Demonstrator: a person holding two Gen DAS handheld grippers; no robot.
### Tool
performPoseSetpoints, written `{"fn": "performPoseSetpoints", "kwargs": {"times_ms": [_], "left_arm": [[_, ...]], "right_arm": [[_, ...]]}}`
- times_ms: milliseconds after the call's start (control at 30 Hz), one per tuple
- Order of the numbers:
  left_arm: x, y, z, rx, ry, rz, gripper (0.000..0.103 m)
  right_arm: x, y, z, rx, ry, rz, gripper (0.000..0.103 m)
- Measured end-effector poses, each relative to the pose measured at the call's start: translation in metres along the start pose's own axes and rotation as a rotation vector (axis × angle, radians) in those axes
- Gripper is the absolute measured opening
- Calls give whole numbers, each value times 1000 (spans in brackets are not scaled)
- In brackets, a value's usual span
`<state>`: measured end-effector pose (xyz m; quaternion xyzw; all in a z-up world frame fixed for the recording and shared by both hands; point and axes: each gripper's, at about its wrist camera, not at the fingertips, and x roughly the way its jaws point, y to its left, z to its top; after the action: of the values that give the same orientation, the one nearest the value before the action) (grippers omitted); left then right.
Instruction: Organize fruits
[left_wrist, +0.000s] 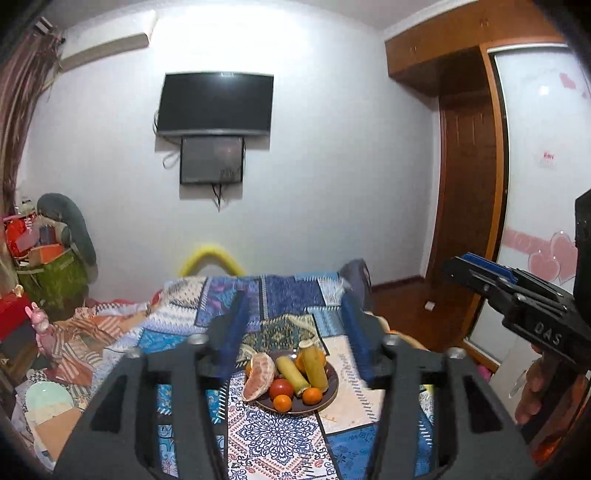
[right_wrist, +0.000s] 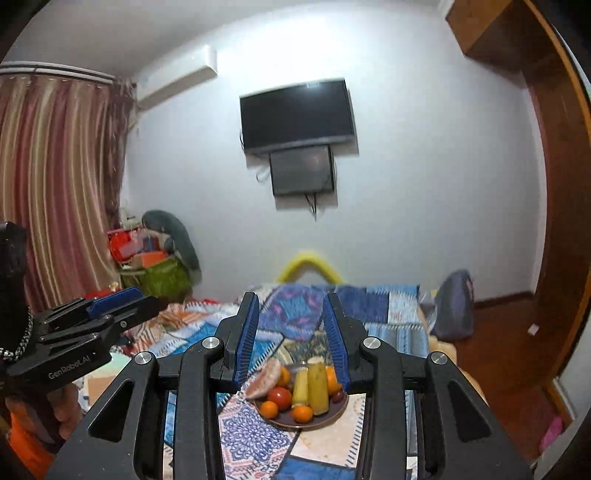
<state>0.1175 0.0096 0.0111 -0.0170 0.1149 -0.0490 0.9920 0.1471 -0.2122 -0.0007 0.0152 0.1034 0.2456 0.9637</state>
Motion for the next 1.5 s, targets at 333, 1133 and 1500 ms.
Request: {"fn": "performPoseSetpoints", "kwargs": {"times_ms": [333, 1133, 1500], "left_arm": [[-41, -3, 2, 3, -78, 40, 100], [-59, -7, -10, 13, -100, 69, 103], [-61, -8, -7, 12, -103, 68, 103]], "right_arm": [[-31, 17, -2, -7, -98, -52, 85], [-53, 35, -13, -52, -116, -122, 103], [-56, 35, -12, -38, -115, -109, 103]]}}
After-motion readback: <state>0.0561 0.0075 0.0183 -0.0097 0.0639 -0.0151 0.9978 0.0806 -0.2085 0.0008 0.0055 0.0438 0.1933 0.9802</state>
